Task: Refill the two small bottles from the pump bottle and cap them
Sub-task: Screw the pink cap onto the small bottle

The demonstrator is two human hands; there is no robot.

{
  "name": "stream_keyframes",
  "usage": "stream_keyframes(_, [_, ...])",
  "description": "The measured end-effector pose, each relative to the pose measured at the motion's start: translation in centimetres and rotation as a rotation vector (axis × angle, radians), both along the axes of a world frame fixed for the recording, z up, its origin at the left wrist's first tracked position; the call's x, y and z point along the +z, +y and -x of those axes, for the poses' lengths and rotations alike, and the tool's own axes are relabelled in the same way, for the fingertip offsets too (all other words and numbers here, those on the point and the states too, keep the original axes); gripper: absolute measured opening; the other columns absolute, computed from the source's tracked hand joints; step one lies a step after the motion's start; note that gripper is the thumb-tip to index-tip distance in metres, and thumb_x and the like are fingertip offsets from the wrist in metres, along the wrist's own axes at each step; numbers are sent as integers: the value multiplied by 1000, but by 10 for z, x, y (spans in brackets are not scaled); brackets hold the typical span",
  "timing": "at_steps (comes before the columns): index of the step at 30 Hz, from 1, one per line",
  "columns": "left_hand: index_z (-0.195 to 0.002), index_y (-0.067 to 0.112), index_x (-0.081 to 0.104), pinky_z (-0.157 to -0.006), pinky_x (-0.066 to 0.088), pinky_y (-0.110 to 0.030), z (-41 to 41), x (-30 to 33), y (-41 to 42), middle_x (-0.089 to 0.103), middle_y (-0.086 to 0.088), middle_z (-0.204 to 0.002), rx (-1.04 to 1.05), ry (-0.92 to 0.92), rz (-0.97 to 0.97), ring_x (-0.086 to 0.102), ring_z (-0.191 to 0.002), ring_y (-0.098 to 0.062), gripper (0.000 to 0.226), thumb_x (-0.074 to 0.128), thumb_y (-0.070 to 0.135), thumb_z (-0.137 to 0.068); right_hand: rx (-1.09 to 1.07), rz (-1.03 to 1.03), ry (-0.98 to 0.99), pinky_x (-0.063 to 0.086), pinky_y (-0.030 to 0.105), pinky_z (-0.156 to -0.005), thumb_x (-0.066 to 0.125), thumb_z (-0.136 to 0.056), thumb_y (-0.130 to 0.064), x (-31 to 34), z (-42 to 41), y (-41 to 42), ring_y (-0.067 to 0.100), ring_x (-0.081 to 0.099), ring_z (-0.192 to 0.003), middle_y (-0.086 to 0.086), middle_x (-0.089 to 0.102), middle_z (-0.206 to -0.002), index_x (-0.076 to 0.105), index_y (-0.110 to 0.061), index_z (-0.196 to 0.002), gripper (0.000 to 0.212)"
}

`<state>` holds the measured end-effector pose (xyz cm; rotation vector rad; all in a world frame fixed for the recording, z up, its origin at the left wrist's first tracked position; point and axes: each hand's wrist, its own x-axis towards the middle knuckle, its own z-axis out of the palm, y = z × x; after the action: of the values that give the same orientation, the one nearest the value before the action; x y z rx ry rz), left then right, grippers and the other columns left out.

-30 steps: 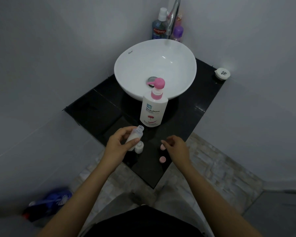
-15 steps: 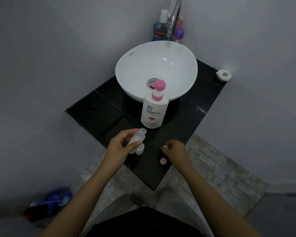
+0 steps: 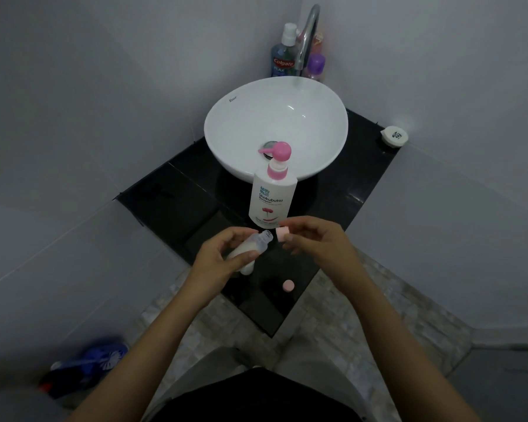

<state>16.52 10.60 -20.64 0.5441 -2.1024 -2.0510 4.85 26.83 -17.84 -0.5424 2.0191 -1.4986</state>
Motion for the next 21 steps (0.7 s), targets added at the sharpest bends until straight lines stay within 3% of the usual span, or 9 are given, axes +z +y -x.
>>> stream_keyframes(4, [-105, 29, 63, -78, 51, -12, -3, 0, 1, 66, 26, -98, -48, -1, 54, 61, -95, 4, 30, 68, 12, -81, 70, -39, 80, 55, 16, -73, 66, -85, -5, 5, -8, -1, 8, 68, -83, 4, 70, -102, 69, -10, -110, 26])
stream_keyframes(8, [-105, 31, 63, -77, 51, -11, -6, 0, 2, 66, 15, -102, -55, -9, 94, 61, -95, 2, 31, 67, 12, -82, 115, -56, 179, 52, 12, -81, 65, -85, -7, 7, -10, 1, 1, 66, -91, -3, 68, -102, 69, -12, -110, 25])
stream_keyframes(12, [-109, 22, 65, -76, 51, -13, -5, 1, 4, 66, 6, -106, -64, -10, 103, 62, -96, -4, 30, 68, 10, -82, 173, -80, 303, 50, 10, -84, 66, -85, -10, 8, -14, 0, 2, 63, -95, -2, 67, -104, 72, -15, -106, 23])
stream_keyframes(15, [-110, 20, 65, -76, 51, -13, -5, 4, 5, 66, 5, -106, -64, -6, 104, 61, -96, -5, 30, 68, 10, -82, 149, -97, 281, 54, 16, -80, 67, -85, -14, 8, -13, 0, 5, 66, -86, -2, 68, -98, 72, -17, -105, 21])
stream_keyframes(19, [-107, 24, 65, -73, 52, -13, -6, 7, 7, 65, 5, -104, -79, -1, 96, 61, -96, -6, 28, 67, 10, -82, 119, -203, 147, 52, 18, -58, 58, -92, -28, 10, -16, -2, 5, 62, -56, -3, 68, -75, 68, -25, -98, 12])
stream_keyframes(21, [-106, 27, 64, -71, 52, -12, -7, 8, 8, 65, 7, -104, -78, -4, 91, 61, -96, -5, 29, 67, 10, -83, 147, -230, 158, 54, 20, -61, 59, -90, -35, 13, -16, 0, 7, 65, -62, -3, 68, -80, 62, -26, -111, 23])
